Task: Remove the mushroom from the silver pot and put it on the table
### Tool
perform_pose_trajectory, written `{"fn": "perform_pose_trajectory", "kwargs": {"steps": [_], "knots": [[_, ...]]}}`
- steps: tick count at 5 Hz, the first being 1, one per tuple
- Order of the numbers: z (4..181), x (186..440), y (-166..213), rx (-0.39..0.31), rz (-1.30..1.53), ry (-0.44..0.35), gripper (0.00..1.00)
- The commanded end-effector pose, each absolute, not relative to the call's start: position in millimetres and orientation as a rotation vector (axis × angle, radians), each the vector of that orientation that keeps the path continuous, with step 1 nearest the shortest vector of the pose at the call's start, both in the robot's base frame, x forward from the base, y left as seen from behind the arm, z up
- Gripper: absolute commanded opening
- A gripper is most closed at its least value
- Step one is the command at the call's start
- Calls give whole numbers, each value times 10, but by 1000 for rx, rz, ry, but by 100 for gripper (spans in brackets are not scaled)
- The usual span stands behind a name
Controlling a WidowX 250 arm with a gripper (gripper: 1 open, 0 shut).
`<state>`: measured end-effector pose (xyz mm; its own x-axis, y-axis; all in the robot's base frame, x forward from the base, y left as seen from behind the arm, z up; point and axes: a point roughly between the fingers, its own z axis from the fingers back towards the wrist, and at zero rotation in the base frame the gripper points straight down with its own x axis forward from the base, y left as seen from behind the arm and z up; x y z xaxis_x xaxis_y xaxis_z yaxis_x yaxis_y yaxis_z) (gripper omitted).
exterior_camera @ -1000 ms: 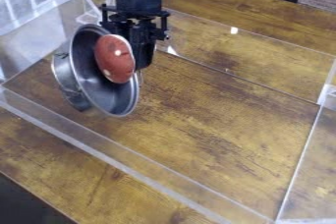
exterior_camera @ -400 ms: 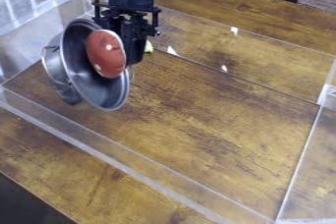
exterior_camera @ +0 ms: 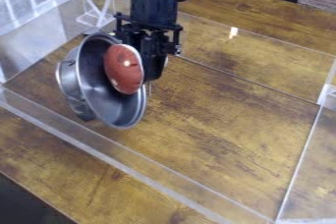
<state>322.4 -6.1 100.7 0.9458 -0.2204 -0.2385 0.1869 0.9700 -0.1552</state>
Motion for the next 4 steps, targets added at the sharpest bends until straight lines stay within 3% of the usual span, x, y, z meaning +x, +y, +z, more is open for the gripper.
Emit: {"fn": "perform_pose_trajectory", "kwargs": {"steps": [1, 4], "knots": [[1134, 3238, -117, -125, -158, 198, 0], [1078, 3348, -192, -114, -200, 214, 0]]}}
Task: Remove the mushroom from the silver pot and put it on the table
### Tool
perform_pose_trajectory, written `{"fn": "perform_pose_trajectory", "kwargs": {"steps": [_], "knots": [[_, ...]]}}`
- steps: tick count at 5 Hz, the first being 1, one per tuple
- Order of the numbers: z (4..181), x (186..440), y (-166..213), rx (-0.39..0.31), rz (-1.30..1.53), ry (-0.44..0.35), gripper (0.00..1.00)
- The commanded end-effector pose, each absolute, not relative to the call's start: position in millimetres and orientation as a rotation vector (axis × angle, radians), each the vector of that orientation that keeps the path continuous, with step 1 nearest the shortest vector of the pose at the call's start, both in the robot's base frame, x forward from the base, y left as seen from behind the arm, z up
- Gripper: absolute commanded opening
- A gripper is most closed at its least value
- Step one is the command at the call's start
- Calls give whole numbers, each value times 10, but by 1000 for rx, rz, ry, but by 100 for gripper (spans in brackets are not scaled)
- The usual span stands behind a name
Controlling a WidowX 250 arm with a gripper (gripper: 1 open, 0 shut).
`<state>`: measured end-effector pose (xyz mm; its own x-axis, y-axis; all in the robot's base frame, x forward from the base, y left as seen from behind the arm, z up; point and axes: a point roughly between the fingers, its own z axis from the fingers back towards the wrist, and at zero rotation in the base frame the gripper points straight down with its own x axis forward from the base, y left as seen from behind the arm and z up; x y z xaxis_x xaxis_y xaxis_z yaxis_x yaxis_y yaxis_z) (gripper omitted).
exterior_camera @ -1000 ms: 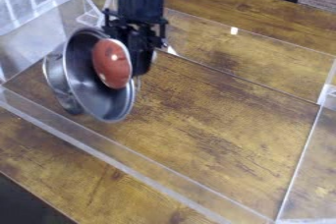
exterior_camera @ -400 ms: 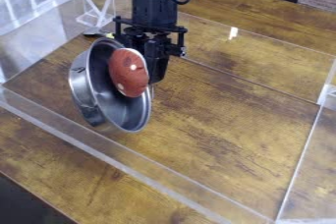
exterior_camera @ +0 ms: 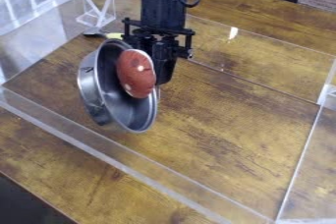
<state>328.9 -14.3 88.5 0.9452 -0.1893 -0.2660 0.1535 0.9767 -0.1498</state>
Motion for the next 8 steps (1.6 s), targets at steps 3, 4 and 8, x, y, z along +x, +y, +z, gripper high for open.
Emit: {"fn": "perform_pose_trajectory", "kwargs": {"steps": [3, 4, 8], "knots": [[847, 3346, -134, -83, -277, 251, 100], [762, 3339, -85, -70, -304, 269, 0], [988, 3179, -190, -5, -319, 258, 0]]}}
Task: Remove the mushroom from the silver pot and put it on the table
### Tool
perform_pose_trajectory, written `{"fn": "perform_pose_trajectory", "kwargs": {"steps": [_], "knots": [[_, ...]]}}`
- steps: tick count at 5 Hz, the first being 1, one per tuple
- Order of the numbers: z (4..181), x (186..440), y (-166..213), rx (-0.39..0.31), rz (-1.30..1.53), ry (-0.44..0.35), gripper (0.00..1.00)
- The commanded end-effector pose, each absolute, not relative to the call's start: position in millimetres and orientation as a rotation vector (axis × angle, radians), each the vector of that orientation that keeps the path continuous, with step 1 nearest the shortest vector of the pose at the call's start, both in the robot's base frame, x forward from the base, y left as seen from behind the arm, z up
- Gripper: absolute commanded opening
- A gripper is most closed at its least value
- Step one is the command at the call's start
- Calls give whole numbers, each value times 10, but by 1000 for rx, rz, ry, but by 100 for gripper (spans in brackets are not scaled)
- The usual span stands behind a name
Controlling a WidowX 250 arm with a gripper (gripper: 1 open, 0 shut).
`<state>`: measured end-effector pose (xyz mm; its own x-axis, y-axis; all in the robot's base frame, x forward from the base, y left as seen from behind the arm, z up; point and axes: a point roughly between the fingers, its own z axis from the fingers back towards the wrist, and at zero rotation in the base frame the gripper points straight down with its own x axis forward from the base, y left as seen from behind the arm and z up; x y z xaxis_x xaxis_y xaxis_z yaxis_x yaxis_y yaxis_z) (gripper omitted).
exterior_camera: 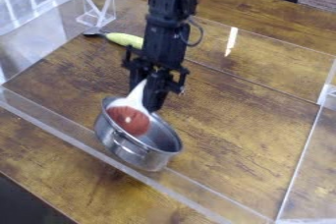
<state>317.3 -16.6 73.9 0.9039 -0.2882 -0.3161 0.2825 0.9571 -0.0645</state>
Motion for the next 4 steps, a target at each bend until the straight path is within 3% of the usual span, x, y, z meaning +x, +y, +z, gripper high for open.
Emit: {"fn": "perform_pose_trajectory", "kwargs": {"steps": [1, 2, 3, 4], "knots": [[1216, 3172, -222, 31, -355, 229, 0], [1495, 3132, -253, 45, -355, 210, 0], [1661, 3161, -421, 67, -376, 182, 0], [1653, 3220, -732, 54, -366, 165, 0]]}}
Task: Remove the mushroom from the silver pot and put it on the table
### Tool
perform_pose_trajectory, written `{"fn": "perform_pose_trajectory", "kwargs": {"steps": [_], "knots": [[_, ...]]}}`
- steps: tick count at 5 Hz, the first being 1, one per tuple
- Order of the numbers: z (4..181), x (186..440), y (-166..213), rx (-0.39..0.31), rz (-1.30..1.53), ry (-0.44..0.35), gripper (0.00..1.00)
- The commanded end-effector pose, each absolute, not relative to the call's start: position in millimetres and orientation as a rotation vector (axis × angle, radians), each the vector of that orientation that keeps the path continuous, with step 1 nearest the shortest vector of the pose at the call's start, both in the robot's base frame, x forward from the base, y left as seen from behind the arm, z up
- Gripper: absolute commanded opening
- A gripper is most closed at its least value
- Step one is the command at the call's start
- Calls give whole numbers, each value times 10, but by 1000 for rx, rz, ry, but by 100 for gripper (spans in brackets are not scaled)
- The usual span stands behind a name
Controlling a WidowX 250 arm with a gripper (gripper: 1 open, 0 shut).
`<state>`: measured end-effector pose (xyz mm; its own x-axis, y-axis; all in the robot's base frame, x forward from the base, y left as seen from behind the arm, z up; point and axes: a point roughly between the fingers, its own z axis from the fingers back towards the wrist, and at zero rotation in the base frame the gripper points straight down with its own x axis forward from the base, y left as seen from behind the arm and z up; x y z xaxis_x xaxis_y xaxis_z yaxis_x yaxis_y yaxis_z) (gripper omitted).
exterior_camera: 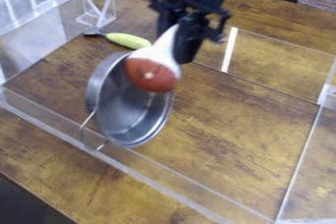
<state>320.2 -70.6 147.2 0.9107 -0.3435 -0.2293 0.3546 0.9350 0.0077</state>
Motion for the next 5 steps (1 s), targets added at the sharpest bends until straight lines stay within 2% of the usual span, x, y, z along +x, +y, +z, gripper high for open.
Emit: {"fn": "perform_pose_trajectory", "kwargs": {"steps": [1, 2, 5], "knots": [[1541, 3358, -1073, 35, -351, 161, 0], [1518, 3440, -1281, 34, -438, 160, 0], [1408, 3606, -1366, 65, -537, 188, 0]]}}
